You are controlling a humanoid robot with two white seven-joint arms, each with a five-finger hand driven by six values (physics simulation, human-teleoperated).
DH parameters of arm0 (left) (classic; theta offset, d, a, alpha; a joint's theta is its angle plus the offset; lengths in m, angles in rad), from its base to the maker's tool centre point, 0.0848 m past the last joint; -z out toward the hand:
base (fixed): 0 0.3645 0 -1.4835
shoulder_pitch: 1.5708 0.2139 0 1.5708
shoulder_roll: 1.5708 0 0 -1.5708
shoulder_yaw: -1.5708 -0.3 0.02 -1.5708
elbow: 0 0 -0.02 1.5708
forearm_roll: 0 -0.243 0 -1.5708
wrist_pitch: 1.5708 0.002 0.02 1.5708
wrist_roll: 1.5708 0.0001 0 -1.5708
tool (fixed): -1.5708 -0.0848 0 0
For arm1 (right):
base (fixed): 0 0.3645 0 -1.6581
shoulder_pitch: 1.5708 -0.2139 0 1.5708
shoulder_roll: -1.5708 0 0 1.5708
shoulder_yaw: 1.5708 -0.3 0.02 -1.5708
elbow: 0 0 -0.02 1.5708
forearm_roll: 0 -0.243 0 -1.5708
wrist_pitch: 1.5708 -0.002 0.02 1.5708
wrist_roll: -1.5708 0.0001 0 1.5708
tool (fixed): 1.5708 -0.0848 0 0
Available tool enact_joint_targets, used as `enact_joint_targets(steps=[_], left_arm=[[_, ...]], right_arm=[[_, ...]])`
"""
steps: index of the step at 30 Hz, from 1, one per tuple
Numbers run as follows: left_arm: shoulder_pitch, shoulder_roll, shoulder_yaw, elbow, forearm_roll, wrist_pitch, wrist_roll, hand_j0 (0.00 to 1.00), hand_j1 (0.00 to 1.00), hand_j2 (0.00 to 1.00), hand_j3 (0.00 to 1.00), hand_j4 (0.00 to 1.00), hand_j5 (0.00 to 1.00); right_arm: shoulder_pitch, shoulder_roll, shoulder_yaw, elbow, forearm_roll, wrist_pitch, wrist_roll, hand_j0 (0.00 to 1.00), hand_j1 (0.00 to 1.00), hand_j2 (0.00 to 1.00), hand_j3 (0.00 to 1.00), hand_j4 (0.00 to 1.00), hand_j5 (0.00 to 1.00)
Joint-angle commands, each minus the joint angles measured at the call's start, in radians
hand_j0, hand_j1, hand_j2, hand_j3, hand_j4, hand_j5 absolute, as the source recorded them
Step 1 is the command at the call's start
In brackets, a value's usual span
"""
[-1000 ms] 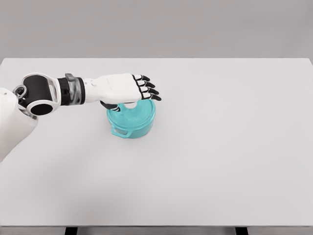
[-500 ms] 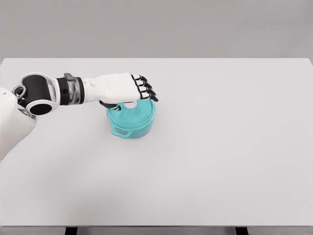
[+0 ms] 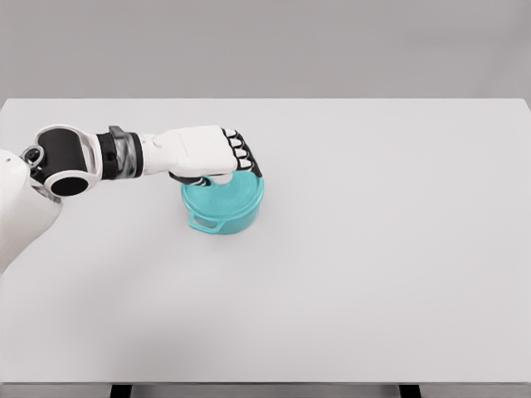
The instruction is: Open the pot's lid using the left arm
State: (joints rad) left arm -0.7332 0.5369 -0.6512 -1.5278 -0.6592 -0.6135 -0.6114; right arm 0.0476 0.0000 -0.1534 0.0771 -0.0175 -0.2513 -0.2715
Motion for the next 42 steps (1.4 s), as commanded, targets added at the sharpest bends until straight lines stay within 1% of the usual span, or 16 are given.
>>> enact_joint_targets(steps=[1,13,18,27,39,42], left_arm=[[0.0,0.0,0.001,0.0,0.004,0.003,0.001,0.83,0.83,0.83,0.83,0.83,0.83],[0.002,-0.002,-0.001,0.001,0.004,0.003,0.001,0.83,0.83,0.83,0.83,0.83,0.83],[0.014,-0.003,0.002,0.001,-0.014,0.003,0.001,0.82,0.82,0.82,0.82,0.82,0.82],[0.012,-0.003,0.004,0.001,-0.013,0.003,0.001,0.74,0.74,0.74,0.74,0.74,0.74],[0.015,-0.002,0.002,0.001,-0.013,0.003,0.001,0.69,0.69,0.69,0.69,0.69,0.69],[0.015,-0.002,0.002,0.003,-0.013,0.003,0.001,0.64,0.64,0.64,0.64,0.64,0.64]], right_arm=[[0.0,0.0,0.0,0.001,-0.001,0.0,0.0,1.0,1.0,1.0,1.0,1.0,1.0],[0.0,0.0,0.0,0.001,-0.001,0.0,0.0,1.0,1.0,1.0,1.0,1.0,1.0],[0.0,0.0,0.0,0.0,-0.001,0.0,0.0,1.0,1.0,1.0,1.0,1.0,1.0],[0.0,0.0,-0.002,0.001,-0.001,0.0,0.0,1.0,1.0,1.0,1.0,1.0,1.0],[0.0,0.0,0.0,0.0,-0.001,0.0,0.0,1.0,1.0,1.0,1.0,1.0,1.0],[0.0,0.0,0.0,0.0,-0.001,0.0,0.0,1.0,1.0,1.0,1.0,1.0,1.0]])
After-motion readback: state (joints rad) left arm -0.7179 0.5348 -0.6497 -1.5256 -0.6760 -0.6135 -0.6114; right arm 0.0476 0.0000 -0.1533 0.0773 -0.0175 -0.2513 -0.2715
